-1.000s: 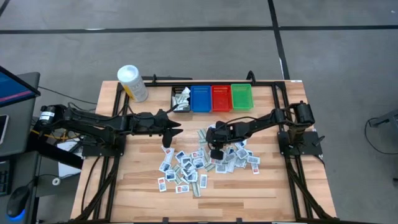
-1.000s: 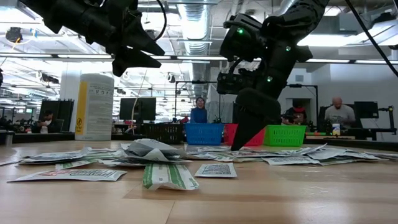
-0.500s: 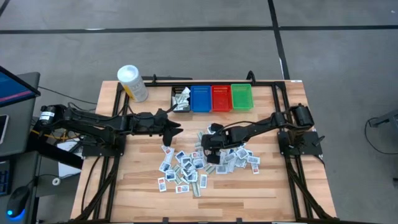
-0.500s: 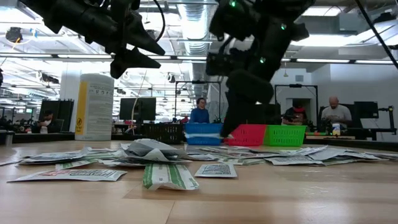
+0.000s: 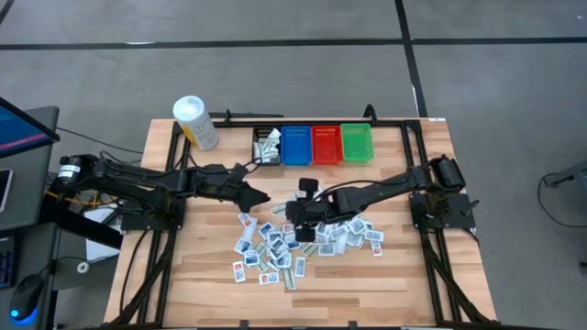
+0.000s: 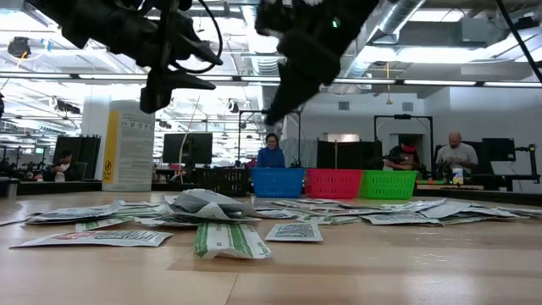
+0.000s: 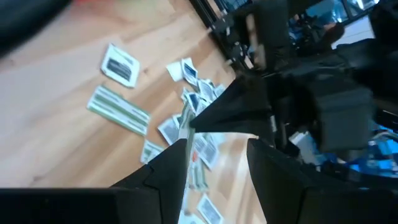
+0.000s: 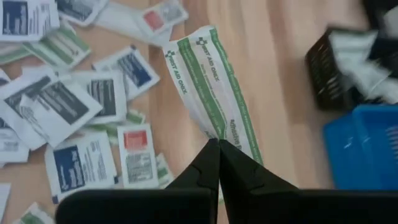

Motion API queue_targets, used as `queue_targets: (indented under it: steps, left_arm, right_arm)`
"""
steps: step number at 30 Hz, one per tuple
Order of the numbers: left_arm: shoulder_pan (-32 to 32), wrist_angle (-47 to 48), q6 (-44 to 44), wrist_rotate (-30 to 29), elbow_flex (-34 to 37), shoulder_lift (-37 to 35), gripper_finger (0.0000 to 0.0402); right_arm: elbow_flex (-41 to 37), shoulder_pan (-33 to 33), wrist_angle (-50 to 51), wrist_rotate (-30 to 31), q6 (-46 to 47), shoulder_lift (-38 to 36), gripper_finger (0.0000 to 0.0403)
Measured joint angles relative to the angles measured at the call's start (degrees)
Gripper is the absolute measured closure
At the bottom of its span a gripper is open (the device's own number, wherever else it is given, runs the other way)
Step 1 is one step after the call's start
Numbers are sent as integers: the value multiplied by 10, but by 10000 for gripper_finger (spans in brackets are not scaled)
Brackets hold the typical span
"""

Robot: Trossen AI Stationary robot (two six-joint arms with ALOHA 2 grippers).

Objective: Pick & Place First Aid Supplies
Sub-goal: Put the green bandage pack in the black bin

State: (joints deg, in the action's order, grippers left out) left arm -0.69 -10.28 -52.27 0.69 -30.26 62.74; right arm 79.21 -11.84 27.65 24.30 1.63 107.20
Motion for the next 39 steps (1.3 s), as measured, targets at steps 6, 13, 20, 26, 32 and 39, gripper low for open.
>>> queue_targets:
  steps: [6,13,20,26,32,39]
  left_arm:
    - [0,12,-22,11,0,0,234]
    - [0,30,-22,11,0,0,234]
    - [0,30,-22,11,0,0,234]
    - [0,30,-35,34,0,0,234]
    - [-5,28,-37,39,0,0,234]
    - [-5,25,-33,39,0,0,234]
  right_arm:
    - [31,-6,3,32,-37,0,403]
    - [40,-14,2,44,-52,0,403]
    - [40,-17,-6,58,-52,0,403]
    - [40,-16,-12,58,-53,0,403]
    - [40,-15,-36,73,-81,-1,403]
    - [40,-4,-48,73,-87,-1,403]
